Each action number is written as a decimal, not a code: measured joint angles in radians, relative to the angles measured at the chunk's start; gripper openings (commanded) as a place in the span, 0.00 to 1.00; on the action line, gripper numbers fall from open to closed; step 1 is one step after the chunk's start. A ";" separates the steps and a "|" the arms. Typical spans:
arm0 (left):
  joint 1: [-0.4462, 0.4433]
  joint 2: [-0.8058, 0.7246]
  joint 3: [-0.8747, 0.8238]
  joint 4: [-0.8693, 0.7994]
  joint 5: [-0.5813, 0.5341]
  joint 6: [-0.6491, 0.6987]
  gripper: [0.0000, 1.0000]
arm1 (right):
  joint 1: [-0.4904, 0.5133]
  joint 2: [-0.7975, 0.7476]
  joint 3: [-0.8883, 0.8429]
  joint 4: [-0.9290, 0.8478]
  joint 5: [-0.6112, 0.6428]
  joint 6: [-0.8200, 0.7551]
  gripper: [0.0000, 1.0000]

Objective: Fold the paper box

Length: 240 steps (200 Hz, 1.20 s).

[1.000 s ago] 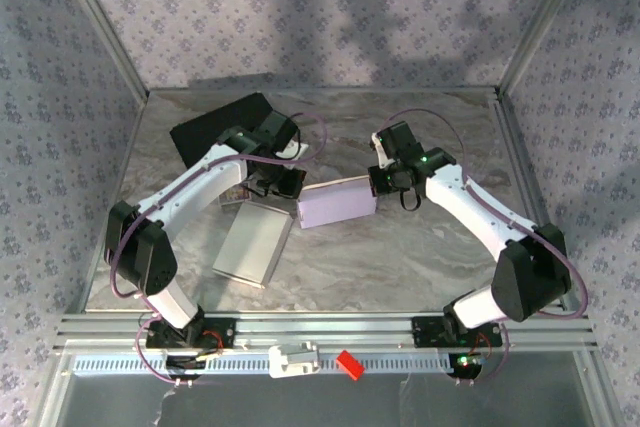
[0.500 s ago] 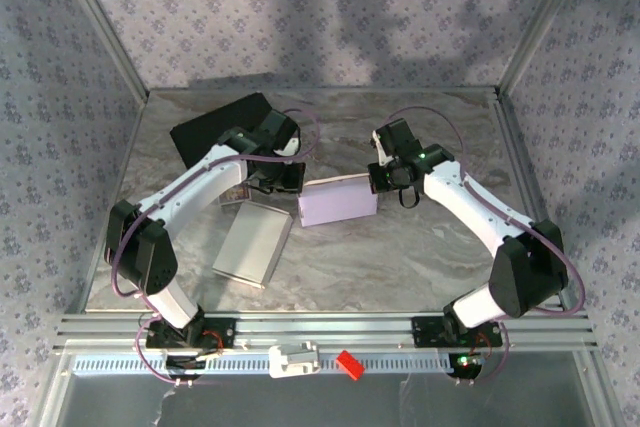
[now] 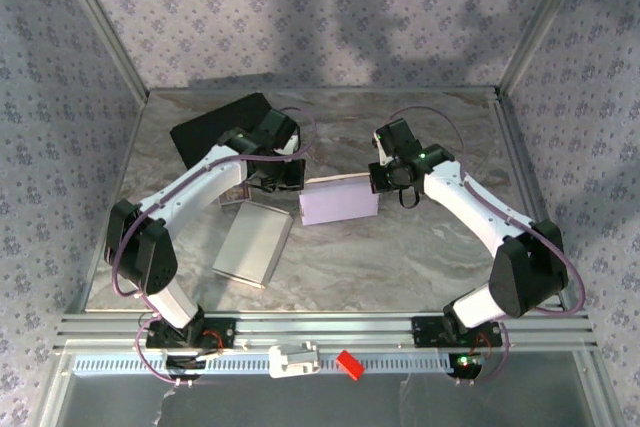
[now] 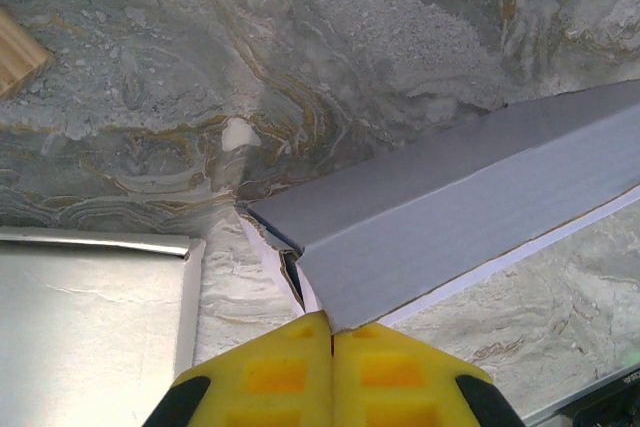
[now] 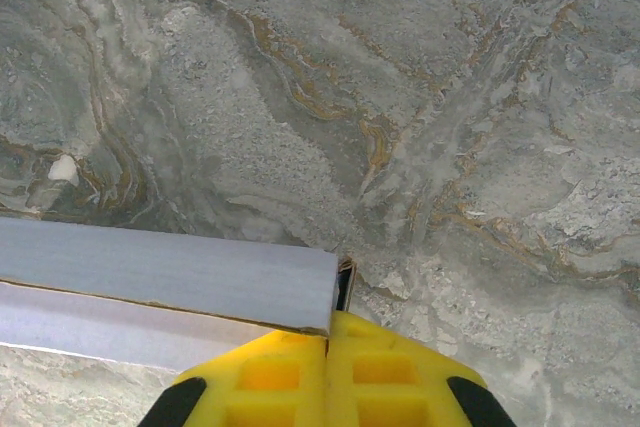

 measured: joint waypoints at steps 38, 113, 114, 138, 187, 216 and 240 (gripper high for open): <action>0.003 0.000 -0.006 0.013 0.003 -0.016 0.02 | 0.000 0.000 0.000 0.000 0.000 0.001 0.00; 0.030 0.000 -0.019 0.045 0.051 -0.064 0.02 | -0.004 0.000 0.000 -0.001 -0.003 0.004 0.00; 0.031 0.000 -0.019 0.045 0.052 -0.064 0.02 | -0.004 0.000 0.000 -0.001 -0.003 0.004 0.00; 0.039 0.000 -0.019 0.042 0.072 -0.063 0.02 | -0.013 0.000 0.000 -0.001 -0.020 0.004 0.00; 0.087 0.006 -0.023 0.035 0.168 -0.039 0.02 | -0.021 0.000 0.000 0.000 -0.056 0.004 0.00; 0.099 0.011 -0.026 0.036 0.202 -0.017 0.02 | -0.021 0.000 0.000 0.000 -0.059 0.004 0.00; 0.100 0.011 -0.035 0.041 0.207 0.002 0.02 | -0.021 0.000 0.000 0.000 -0.058 0.004 0.00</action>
